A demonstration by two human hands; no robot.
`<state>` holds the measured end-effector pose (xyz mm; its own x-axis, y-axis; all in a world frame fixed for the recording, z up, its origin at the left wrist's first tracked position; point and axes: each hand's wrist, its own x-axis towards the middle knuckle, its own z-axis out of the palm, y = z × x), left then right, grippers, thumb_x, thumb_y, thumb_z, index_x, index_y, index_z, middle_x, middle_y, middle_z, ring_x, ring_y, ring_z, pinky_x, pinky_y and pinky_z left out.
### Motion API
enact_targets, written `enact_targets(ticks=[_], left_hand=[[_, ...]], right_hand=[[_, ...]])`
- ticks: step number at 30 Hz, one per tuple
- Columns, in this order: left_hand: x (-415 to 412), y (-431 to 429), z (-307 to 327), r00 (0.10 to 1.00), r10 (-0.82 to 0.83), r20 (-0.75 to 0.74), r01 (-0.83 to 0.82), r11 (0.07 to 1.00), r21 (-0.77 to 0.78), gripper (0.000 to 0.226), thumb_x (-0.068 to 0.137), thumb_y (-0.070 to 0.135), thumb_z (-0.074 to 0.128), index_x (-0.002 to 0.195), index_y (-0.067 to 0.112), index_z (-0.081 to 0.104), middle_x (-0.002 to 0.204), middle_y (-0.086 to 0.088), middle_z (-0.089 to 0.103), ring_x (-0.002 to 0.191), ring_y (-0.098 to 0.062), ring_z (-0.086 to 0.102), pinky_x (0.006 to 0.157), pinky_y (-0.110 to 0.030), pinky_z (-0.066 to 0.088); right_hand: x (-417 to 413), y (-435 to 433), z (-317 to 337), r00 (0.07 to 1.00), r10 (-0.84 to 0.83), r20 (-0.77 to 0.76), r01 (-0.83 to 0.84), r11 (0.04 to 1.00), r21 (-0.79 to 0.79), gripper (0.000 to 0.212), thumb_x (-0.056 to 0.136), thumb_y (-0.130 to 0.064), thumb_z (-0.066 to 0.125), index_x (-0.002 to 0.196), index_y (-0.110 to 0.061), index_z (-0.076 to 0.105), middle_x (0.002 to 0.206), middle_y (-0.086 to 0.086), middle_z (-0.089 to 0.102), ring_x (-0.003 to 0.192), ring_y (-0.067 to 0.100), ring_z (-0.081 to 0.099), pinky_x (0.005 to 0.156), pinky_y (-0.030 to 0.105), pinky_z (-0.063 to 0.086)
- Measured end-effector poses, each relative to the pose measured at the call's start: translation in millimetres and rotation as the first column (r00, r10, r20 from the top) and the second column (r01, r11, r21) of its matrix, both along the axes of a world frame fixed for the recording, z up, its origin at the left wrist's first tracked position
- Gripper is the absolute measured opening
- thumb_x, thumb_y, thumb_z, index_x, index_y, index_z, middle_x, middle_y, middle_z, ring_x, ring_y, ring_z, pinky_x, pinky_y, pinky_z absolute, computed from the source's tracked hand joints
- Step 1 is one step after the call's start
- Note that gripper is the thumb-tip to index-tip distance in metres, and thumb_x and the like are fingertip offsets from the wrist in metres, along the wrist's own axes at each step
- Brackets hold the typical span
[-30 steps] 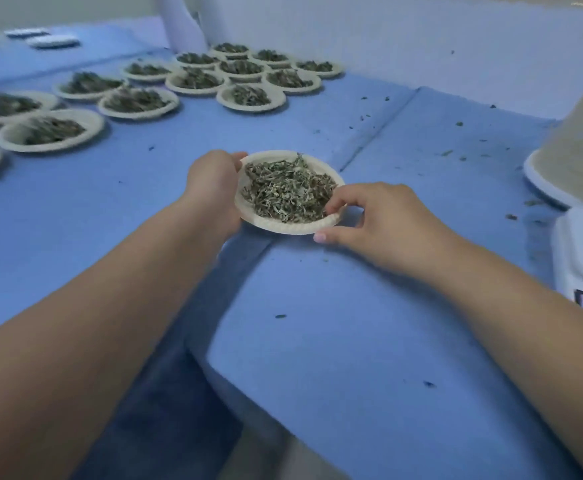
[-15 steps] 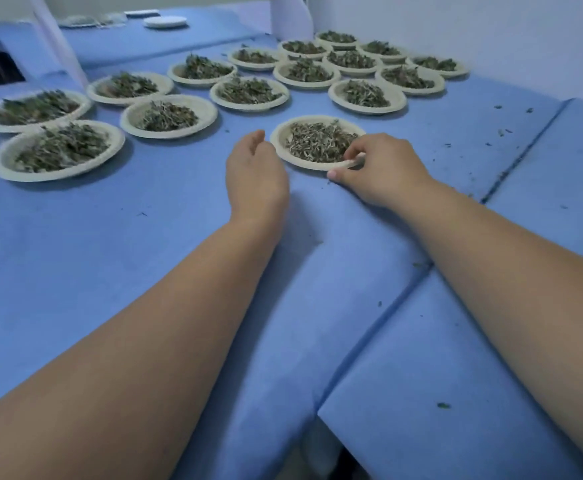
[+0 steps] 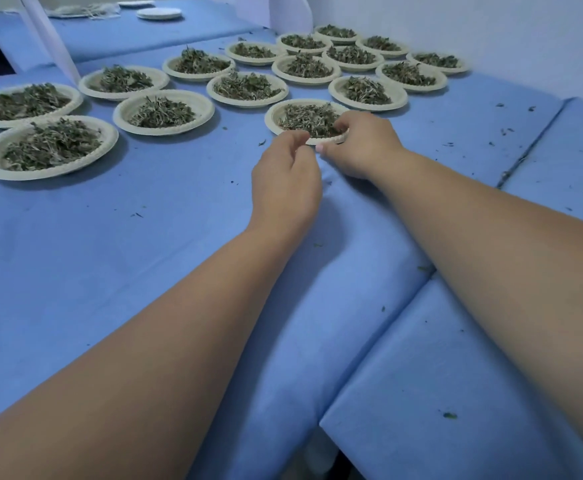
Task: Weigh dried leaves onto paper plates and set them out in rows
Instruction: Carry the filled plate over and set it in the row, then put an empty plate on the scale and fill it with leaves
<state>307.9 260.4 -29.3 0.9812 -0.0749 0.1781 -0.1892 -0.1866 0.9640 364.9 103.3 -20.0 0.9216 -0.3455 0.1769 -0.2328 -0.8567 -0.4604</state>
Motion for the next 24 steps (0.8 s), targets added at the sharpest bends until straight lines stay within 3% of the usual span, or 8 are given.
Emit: enact_targets(ticks=[2,5,8,11,17,20,22,24], left_hand=[[-7,-5,4,0.999,-0.028,0.03,0.027,0.999,0.034,0.039,0.101,0.017,0.045,0.136,0.017,0.063,0.131,0.003,0.067,0.124,-0.015,0.058,0.104,-0.027,0.043],[-22,-22,7,0.993,-0.109,0.038,0.108,0.994,0.015,0.037,0.1,0.016,0.045,0.131,0.017,0.065,0.122,0.007,0.069,0.118,-0.013,0.061,0.104,-0.032,0.048],[-47,-41,7,0.975,-0.208,0.084,0.2,0.975,0.092,0.047,0.1,0.013,0.043,0.145,0.015,0.055,0.144,0.0,0.061,0.13,-0.012,0.057,0.111,-0.032,0.045],[-78,-71,12,0.935,-0.333,0.121,0.318,0.94,0.126,0.052,0.1,0.008,0.042,0.15,0.013,0.049,0.151,0.001,0.055,0.134,-0.01,0.055,0.115,-0.039,0.043],[-169,-172,34,0.8,-0.578,0.159,0.568,0.816,0.112,0.043,0.101,0.007,0.046,0.142,0.012,0.058,0.135,-0.002,0.067,0.127,-0.014,0.062,0.11,-0.04,0.047],[-220,-223,46,0.721,-0.655,0.227,0.646,0.754,0.122,0.048,0.1,0.006,0.051,0.147,0.015,0.053,0.145,0.003,0.06,0.132,-0.008,0.057,0.108,-0.021,0.045],[-247,-252,56,0.654,-0.694,0.3,0.673,0.715,0.188,0.052,0.096,0.004,0.054,0.147,0.016,0.053,0.148,0.005,0.058,0.133,-0.008,0.054,0.097,-0.007,0.042],[-265,-279,64,0.584,-0.724,0.368,0.67,0.685,0.285,0.052,0.095,0.006,0.056,0.146,0.017,0.056,0.149,0.006,0.057,0.133,-0.011,0.055,0.104,-0.012,0.043]], right_hand=[[-19,4,6,0.999,0.02,0.033,-0.021,1.0,0.015,0.058,0.084,-0.049,0.071,0.135,-0.026,0.058,0.131,0.002,0.065,0.124,0.024,0.057,0.096,0.032,0.044],[-67,5,17,0.989,0.029,0.146,-0.037,0.998,0.053,0.044,0.086,-0.045,0.064,0.127,-0.029,0.062,0.116,0.002,0.07,0.111,0.022,0.064,0.089,0.031,0.05],[-133,-8,25,0.971,0.011,0.239,-0.028,0.997,0.067,0.034,0.091,-0.044,0.059,0.122,-0.03,0.062,0.115,-0.004,0.067,0.111,0.017,0.062,0.089,0.034,0.05],[-205,-33,32,0.966,-0.015,0.256,-0.008,0.996,0.087,0.029,0.092,-0.043,0.059,0.12,-0.033,0.063,0.12,-0.009,0.068,0.115,0.011,0.061,0.094,0.028,0.047],[-329,-89,52,0.92,-0.198,0.337,0.154,0.976,0.153,0.02,0.096,-0.033,0.053,0.111,-0.039,0.064,0.116,-0.022,0.07,0.09,0.004,0.07,0.088,0.03,0.054],[-392,-126,54,0.853,-0.32,0.413,0.266,0.946,0.184,0.017,0.095,-0.028,0.055,0.103,-0.038,0.065,0.105,-0.026,0.071,0.085,0.002,0.07,0.09,0.03,0.054],[-433,-149,52,0.805,-0.405,0.434,0.347,0.914,0.21,0.016,0.095,-0.027,0.057,0.105,-0.033,0.068,0.105,-0.021,0.072,0.081,0.008,0.071,0.087,0.038,0.057],[-470,-172,48,0.761,-0.478,0.439,0.437,0.877,0.198,0.014,0.093,-0.028,0.058,0.103,-0.031,0.068,0.102,-0.018,0.072,0.075,0.011,0.071,0.083,0.043,0.057]])
